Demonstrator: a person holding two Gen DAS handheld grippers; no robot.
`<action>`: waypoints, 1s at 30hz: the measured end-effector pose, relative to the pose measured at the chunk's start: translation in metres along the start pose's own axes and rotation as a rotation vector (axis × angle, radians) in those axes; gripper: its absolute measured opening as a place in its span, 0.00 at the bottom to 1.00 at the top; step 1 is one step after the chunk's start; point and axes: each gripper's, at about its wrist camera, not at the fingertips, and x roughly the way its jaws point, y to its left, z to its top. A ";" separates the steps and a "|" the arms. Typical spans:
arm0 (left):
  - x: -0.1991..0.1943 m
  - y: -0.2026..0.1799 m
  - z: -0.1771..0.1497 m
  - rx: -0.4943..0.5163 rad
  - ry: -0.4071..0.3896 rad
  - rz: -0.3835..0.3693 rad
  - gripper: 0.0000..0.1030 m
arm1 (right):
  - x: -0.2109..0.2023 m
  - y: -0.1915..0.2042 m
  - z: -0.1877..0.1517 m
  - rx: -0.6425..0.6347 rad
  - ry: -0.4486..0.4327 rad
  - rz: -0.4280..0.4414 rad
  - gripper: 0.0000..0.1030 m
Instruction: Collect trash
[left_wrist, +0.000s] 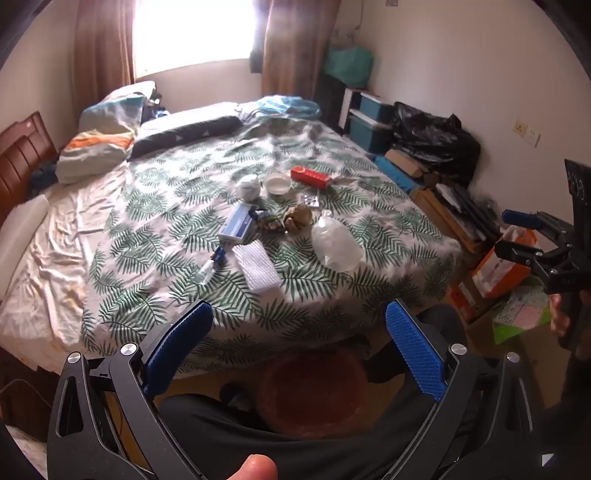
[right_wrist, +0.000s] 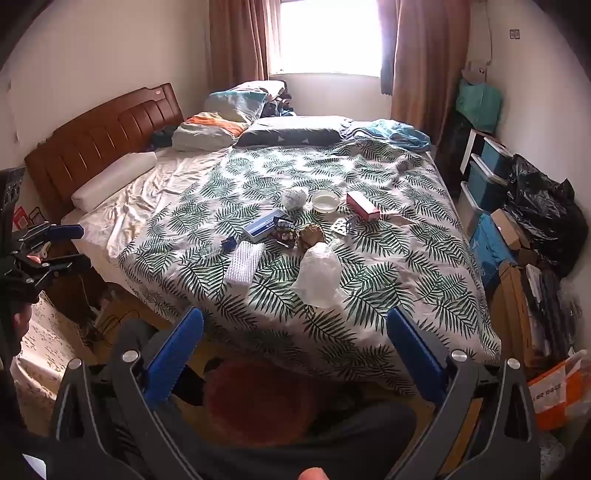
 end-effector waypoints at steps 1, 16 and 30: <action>-0.001 0.000 0.000 0.003 -0.011 0.001 0.95 | 0.000 0.003 0.000 -0.025 0.000 -0.023 0.95; 0.000 0.002 0.001 -0.007 0.001 -0.002 0.95 | 0.009 0.011 -0.001 -0.021 0.013 -0.008 0.95; -0.005 -0.001 0.005 -0.008 -0.004 0.005 0.95 | 0.011 0.009 0.001 -0.022 0.015 0.001 0.95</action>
